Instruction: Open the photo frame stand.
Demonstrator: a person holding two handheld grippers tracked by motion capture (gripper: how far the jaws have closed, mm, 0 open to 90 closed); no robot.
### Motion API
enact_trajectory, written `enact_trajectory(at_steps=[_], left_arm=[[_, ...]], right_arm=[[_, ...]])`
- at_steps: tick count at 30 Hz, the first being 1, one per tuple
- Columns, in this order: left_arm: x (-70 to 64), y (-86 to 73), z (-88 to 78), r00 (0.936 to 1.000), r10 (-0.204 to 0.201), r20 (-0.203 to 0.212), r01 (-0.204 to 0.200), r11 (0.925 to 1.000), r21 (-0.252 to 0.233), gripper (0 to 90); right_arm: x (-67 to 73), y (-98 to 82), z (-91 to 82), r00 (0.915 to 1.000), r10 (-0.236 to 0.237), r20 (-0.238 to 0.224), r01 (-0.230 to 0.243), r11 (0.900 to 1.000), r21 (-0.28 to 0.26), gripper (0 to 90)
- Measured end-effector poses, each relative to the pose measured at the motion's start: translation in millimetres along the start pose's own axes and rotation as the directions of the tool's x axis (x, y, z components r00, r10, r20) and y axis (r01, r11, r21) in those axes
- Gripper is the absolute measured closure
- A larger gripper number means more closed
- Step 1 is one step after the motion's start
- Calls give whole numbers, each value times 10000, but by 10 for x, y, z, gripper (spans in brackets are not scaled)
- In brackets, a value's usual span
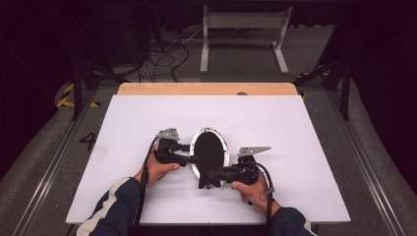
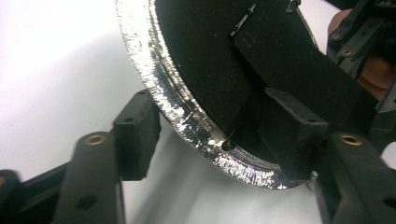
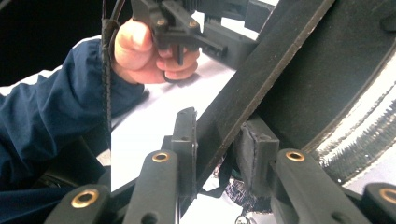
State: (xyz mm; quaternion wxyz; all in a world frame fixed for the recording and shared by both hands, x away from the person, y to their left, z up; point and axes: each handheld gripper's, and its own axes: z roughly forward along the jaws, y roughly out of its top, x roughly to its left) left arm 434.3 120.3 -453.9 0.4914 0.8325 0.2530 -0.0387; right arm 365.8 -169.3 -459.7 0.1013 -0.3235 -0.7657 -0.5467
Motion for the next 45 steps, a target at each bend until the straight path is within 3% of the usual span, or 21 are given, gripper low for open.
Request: enact_trajectory(at_steps=[1, 6, 9, 11, 12, 16, 17, 21, 23, 25, 27, 35, 41, 45], left_arm=[[-11, 2, -16, 10000, -60, 4, 60, 9998, -196, 456], [-71, 57, -137, 9990, 395, -231, -415, 9948, -926, 564], [-94, 78, -179, 9976, 604, -336, -638, 9917, -1117, 616], [-160, 111, -218, 9928, 1020, -634, -1093, 9860, -1263, 629], [-183, 116, -224, 9927, 1003, -668, -1085, 9851, -1333, 640], [-268, 145, -270, 9841, 1568, -832, -1679, 9745, -1491, 681], [-286, 148, -279, 9814, 1720, -849, -1832, 9717, -1488, 689], [-302, 122, -263, 9816, 1825, -554, -1886, 9723, -1382, 699], [-295, 105, -223, 9856, 1666, -289, -1690, 9769, -1305, 670], [-327, 87, -130, 9792, 1994, -377, -2015, 9774, -643, 642], [-350, 62, -45, 9776, 2085, -289, -2094, 9774, -291, 621], [-390, 75, -30, 9717, 2310, -499, -2323, 9723, -237, 631], [-458, 96, -44, 9526, 2744, -1313, -2810, 9591, -347, 654], [-489, 107, -48, 9336, 3034, -1906, -3155, 9482, -358, 673]], right_arm=[[8, 1, -5, 10000, -37, 18, 37, 10000, 6, 721], [13, 18, -39, 9996, -98, 276, 99, 9999, -44, 762], [16, 25, -49, 9989, -155, 442, 159, 9998, -86, 779], [9, 30, -57, 9982, -153, 578, 160, 9998, -125, 793], [4, 31, -57, 9975, -130, 697, 140, 9998, -143, 794], [-23, 22, -62, 9957, -8, 929, 20, 9999, -130, 792], [-29, 17, -63, 9956, 44, 933, -30, 9999, -143, 792], [-25, 5, -76, 9951, -81, 982, 84, 10000, -23, 790], [-16, 5, -73, 9947, -93, 1024, 96, 10000, -22, 791], [-14, 6, -73, 9946, -106, 1036, 109, 9999, -22, 791], [-17, 4, -78, 9941, -99, 1079, 101, 9999, -10, 788], [-26, -2, -95, 9920, -156, 1256, 157, 9999, 8, 772], [6, 23, -109, 9907, -266, 1331, 278, 9996, -77, 767], [24, 37, -107, 9900, -388, 1358, 404, 9991, -89, 767]])
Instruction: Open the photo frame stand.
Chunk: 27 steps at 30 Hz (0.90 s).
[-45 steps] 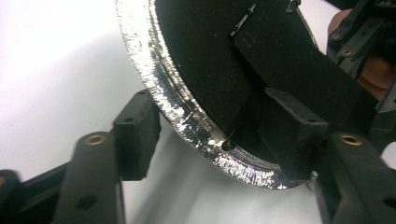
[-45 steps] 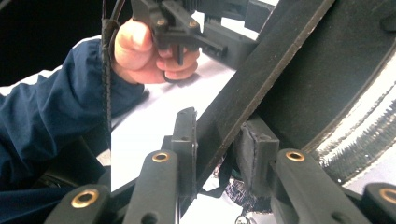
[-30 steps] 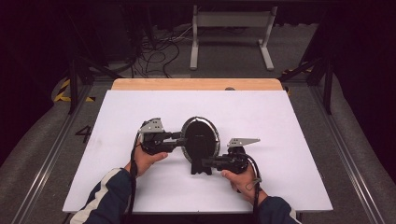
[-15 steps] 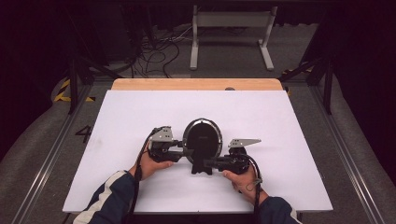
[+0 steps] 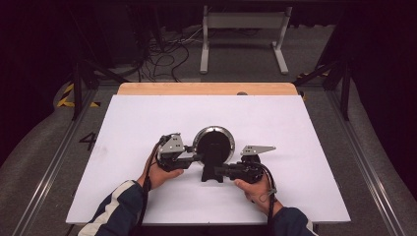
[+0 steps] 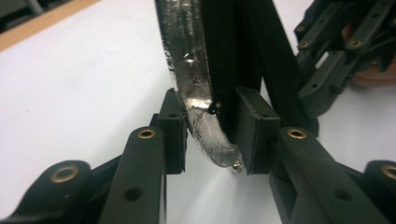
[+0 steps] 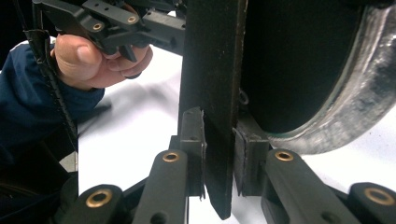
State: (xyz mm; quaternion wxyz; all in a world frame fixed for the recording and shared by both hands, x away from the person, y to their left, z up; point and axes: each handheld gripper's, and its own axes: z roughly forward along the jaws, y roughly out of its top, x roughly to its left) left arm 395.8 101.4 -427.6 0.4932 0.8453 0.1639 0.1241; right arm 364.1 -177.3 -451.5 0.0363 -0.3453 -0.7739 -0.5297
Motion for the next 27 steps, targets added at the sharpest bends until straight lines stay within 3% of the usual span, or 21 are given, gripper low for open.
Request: enact_trajectory(at_steps=[6, 9, 19, 23, 27], left_arm=[[14, -3, 9, 9999, 36, -149, -38, 9999, -108, 679], [-10, 13, 17, 9974, 463, -555, -466, 9989, -47, 673], [-23, -3, 42, 9910, 729, -1120, -754, 9970, -188, 671], [-29, -10, 58, 9867, 878, -1365, -920, 9955, -247, 671], [-53, -24, 54, 9751, 1435, -1689, -1482, 9888, -159, 674]], right_arm=[[-8, 13, 0, 9999, -6, 114, 7, 10000, -71, 762], [-8, 18, 5, 9999, -16, 129, 17, 10000, -53, 763], [-21, 34, 7, 9999, 26, 156, -24, 9999, -112, 757], [-32, 42, 1, 9997, -10, 247, 14, 9999, -135, 755], [-35, 43, -3, 9997, -87, 246, 88, 9999, -64, 754]])
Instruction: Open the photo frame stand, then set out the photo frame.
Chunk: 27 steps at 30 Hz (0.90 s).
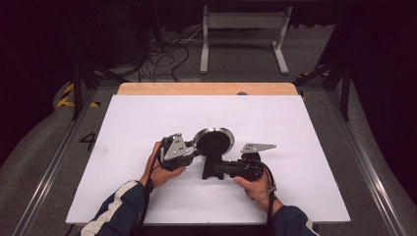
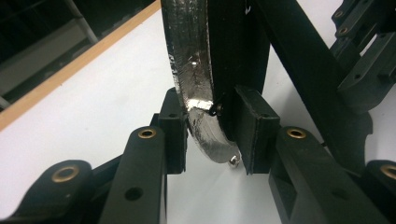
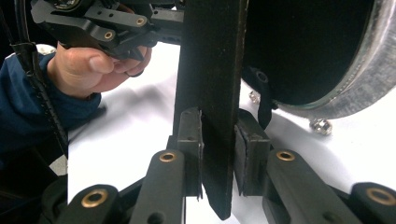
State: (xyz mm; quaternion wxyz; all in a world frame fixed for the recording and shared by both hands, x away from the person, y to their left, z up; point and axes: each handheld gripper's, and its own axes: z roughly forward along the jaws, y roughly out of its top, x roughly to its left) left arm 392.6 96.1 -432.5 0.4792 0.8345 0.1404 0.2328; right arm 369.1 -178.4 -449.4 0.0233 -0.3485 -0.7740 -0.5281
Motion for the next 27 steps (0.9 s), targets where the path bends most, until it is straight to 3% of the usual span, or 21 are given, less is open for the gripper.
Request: enact_trajectory(at_steps=[10, 16, 18, 19, 22, 27], left_arm=[[-34, -18, -18, 9998, 131, -125, -131, 9999, -12, 692], [-31, -49, -35, 9998, 116, 174, -113, 9998, -131, 697], [-29, -57, -31, 9997, 168, 152, -168, 9999, -30, 688], [-24, -68, -25, 9998, 126, 152, -126, 9999, 43, 640], [-7, -103, 10, 9977, -15, 681, 0, 9998, 219, 582], [-33, -110, 115, 9961, 135, 871, -175, 9988, 457, 550]], right_arm=[[21, -8, -25, 9999, -32, -148, 35, 9998, 175, 752], [44, -22, -25, 9998, -174, -135, 179, 9992, 351, 755], [55, -24, -19, 9997, -199, -110, 204, 9989, 422, 757], [80, -26, -14, 9997, -245, -73, 249, 9982, 554, 762], [119, -35, -8, 9993, -364, -8, 364, 9969, 695, 770], [128, -65, -14, 9991, -406, -91, 412, 9952, 891, 773]])
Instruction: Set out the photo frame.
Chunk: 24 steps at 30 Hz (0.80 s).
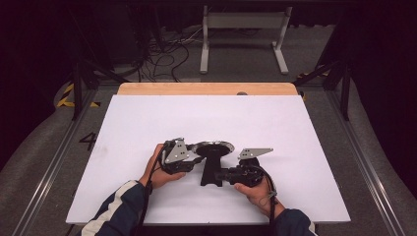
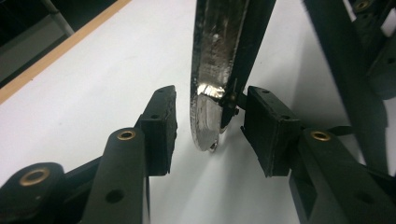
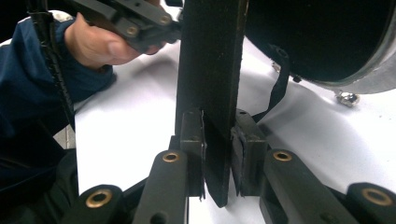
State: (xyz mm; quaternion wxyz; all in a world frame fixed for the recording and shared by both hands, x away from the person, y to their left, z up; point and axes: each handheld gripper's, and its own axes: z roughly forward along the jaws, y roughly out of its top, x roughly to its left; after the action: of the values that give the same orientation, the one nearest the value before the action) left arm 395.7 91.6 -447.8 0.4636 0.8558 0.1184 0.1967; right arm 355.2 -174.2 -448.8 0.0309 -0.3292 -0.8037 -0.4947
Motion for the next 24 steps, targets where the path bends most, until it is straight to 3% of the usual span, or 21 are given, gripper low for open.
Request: enact_trajectory(at_steps=[3, 9, 24], left_arm=[[-23, -20, 62, 9998, 149, -115, -146, 9995, 273, 592], [-34, -11, 77, 9989, 351, -300, -341, 9989, 327, 656], [-62, -11, 90, 9924, 713, -1003, -664, 9965, 513, 680]], right_arm=[[5, -4, 11, 10000, -21, -21, 21, 10000, 97, 775], [10, -4, 13, 10000, -12, -98, 13, 10000, 91, 785], [0, -5, 9, 9996, -142, 224, 134, 9994, 333, 782]])
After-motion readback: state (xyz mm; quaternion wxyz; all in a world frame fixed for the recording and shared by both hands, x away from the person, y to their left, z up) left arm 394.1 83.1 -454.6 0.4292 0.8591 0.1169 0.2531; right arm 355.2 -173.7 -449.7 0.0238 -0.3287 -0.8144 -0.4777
